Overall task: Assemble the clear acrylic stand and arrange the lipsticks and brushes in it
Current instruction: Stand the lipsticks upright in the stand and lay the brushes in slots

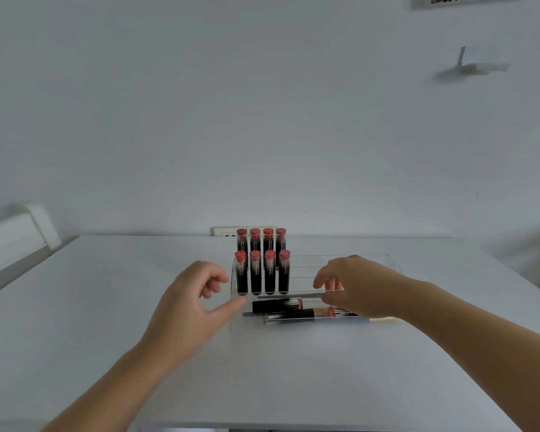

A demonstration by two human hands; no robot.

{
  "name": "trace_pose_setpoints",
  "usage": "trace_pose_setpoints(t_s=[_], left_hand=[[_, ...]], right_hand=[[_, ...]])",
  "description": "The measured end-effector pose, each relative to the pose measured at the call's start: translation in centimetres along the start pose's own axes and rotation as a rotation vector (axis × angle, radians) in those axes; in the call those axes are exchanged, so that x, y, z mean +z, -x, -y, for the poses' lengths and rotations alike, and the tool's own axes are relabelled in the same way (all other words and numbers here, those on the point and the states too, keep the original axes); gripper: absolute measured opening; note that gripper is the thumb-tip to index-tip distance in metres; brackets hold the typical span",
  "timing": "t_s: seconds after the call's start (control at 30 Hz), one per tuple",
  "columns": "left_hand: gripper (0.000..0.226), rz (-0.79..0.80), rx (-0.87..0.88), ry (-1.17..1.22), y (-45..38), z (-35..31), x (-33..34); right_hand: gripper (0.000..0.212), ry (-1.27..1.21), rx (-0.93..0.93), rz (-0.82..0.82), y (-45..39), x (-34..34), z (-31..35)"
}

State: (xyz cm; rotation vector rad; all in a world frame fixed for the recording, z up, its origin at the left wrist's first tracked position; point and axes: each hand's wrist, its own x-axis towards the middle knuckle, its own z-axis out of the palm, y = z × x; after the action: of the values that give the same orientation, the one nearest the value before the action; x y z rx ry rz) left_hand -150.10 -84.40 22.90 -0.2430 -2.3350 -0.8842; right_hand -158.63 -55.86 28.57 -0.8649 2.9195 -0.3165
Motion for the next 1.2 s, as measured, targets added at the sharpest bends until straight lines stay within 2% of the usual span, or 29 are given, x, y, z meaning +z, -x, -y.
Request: trace_pose_setpoints(t_s=[0.1,0.27,0.6,0.77,0.9,1.1,1.2], left_hand=[[0.019,0.096,0.167,-0.104,0.4,-2.0,0.4],[0.021,0.192,0.277,-0.221,-0.1,-3.9,1.7],[0.020,0.220,0.236,-0.347,0.0,-4.7,3.0],[0.022,0.240,0.226,-0.384,0.0,-5.1,3.3],[0.025,0.235,0.212,-0.393,-0.1,-5.0,3.7],[0.022,0.233,0.207,-0.430,-0.3,-5.0,4.0],[0.023,0.243,0.196,-0.444,-0.4,-4.9,4.2]], right_hand=[[0.023,0.080,-0.013,0.013,-0.2,0.1,-0.1],[0.018,0.149,-0.021,0.009,-0.3,0.3,-0.2],[0.007,0.225,-0.033,-0.008,-0.2,0.2,0.3],[0.003,0.170,-0.013,-0.014,-0.4,0.3,-0.2],[0.014,0.125,-0.007,-0.021,-0.2,0.2,-0.8],[0.002,0.064,0.003,-0.054,0.5,-0.8,-2.6],[0.004,0.036,0.012,-0.055,0.9,-1.3,-3.3]])
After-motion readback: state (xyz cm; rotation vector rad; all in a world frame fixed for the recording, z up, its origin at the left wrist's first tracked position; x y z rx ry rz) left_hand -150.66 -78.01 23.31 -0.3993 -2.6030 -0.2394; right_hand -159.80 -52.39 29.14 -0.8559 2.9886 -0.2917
